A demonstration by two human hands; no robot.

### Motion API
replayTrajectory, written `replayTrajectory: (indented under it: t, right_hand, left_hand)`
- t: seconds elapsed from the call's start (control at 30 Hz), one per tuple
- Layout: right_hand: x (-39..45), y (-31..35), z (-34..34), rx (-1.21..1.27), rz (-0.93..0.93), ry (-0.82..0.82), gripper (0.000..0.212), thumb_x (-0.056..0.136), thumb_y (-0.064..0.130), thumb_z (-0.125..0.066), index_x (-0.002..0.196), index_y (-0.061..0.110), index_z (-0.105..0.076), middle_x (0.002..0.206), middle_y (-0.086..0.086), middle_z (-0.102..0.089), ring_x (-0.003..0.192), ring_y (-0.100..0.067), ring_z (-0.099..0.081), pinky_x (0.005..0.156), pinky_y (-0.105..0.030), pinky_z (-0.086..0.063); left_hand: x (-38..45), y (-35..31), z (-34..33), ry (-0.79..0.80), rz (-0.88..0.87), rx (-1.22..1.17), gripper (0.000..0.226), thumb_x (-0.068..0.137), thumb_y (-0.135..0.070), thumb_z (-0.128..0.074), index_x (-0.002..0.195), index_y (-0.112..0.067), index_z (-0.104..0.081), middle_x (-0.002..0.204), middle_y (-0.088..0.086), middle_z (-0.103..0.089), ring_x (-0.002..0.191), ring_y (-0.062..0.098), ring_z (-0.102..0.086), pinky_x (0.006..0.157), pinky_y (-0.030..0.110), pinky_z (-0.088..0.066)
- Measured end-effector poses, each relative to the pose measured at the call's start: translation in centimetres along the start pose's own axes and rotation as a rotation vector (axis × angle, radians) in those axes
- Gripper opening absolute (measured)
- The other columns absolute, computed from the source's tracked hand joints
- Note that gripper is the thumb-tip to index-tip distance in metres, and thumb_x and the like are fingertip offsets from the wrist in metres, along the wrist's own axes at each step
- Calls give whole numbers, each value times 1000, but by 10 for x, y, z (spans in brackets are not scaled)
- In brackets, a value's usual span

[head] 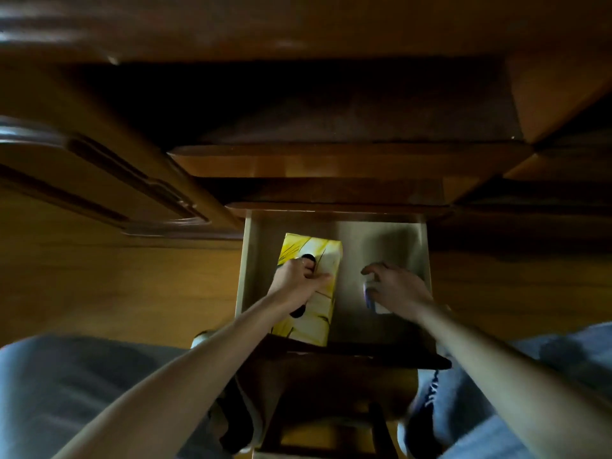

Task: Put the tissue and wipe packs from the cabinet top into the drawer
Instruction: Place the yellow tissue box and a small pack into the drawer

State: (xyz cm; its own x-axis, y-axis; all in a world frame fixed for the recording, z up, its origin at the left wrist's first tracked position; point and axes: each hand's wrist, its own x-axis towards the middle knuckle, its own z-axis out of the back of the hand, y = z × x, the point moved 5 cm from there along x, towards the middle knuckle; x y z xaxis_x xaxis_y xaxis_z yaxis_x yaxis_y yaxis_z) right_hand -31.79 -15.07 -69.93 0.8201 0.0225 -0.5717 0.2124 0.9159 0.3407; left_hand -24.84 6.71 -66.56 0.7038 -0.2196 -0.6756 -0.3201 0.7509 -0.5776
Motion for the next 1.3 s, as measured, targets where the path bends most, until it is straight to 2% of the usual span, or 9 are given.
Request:
replayTrajectory:
  t: [0.17, 0.33, 0.47, 0.57, 0.67, 0.8, 0.87, 1.13, 1.3]
  right_hand:
    - [35, 6, -14, 205, -41, -47, 27, 97, 36, -65, 124, 32, -62, 113, 5, -71, 94, -12, -67, 83, -38, -59]
    - [6, 30, 0, 533, -170, -236, 47, 105, 46, -46, 141, 18, -53, 141, -10, -58, 129, -33, -56, 102, -42, -47]
    - [-26, 57, 2, 856, -102, -60, 65, 91, 76, -47, 124, 21, -60, 122, 5, -63, 112, -18, -57, 91, -32, -40]
    - [-43, 57, 16, 759, -119, -27, 88, 77, 81, -62, 145, 26, -48, 139, 7, -48, 121, -18, -48, 98, -32, -35]
    - [-41, 63, 23, 639, -73, -18, 99, 75, 75, -71, 154, 26, -40, 158, -1, -41, 128, -17, -45, 98, -28, -34]
    - [-20, 64, 8, 549, -50, -77, 108, 68, 79, -70, 155, 24, -41, 158, -5, -44, 138, -25, -45, 111, -40, -41]
    - [-10, 58, 0, 525, -62, -72, 116, 61, 82, -70, 157, 24, -40, 158, -6, -43, 140, -29, -44, 114, -44, -39]
    - [52, 69, -19, 540, -26, -38, 102, 73, 82, -65, 155, 25, -43, 160, -3, -44, 142, -25, -44, 107, -39, -37]
    - [85, 91, -44, 545, -14, 123, 98, 79, 65, -71, 161, 26, -33, 167, -7, -30, 149, -28, -33, 119, -45, -31]
  left_hand:
    - [19, 8, -14, -74, -125, 71, 40, 86, -45, -75, 112, -15, -69, 95, 1, -73, 85, 18, -70, 74, 34, -60]
    - [-23, 19, -8, -145, -232, 152, 40, 91, -35, -72, 118, -6, -66, 99, 16, -69, 96, 35, -67, 70, 35, -48]
    - [-48, 29, -8, -79, -340, 230, 45, 95, -32, -68, 138, -25, -60, 111, 6, -70, 101, 28, -66, 78, 35, -51]
    - [-61, 30, 2, -38, -442, 349, 49, 96, -29, -67, 143, -33, -55, 136, 3, -64, 119, 27, -61, 88, 31, -49]
    - [-70, 32, 3, -36, -521, 516, 49, 96, -34, -66, 143, -35, -54, 136, -1, -65, 119, 24, -61, 89, 31, -48]
    - [-69, 30, 14, -346, -652, 689, 32, 97, -51, -56, 127, -42, -64, 108, -12, -75, 95, 14, -70, 67, 24, -50]
    - [-66, 27, 23, -483, -690, 661, 31, 96, -50, -57, 124, -40, -65, 112, -13, -72, 100, 12, -68, 71, 27, -54]
    - [-31, 107, 50, -553, -315, 562, 78, 82, -42, -75, 149, -26, -40, 146, 5, -45, 136, 28, -40, 110, 44, -37]
    - [-11, 174, 59, -384, 50, 412, 98, 77, -63, -73, 154, -25, -25, 149, 7, -37, 132, 32, -44, 98, 49, -47]
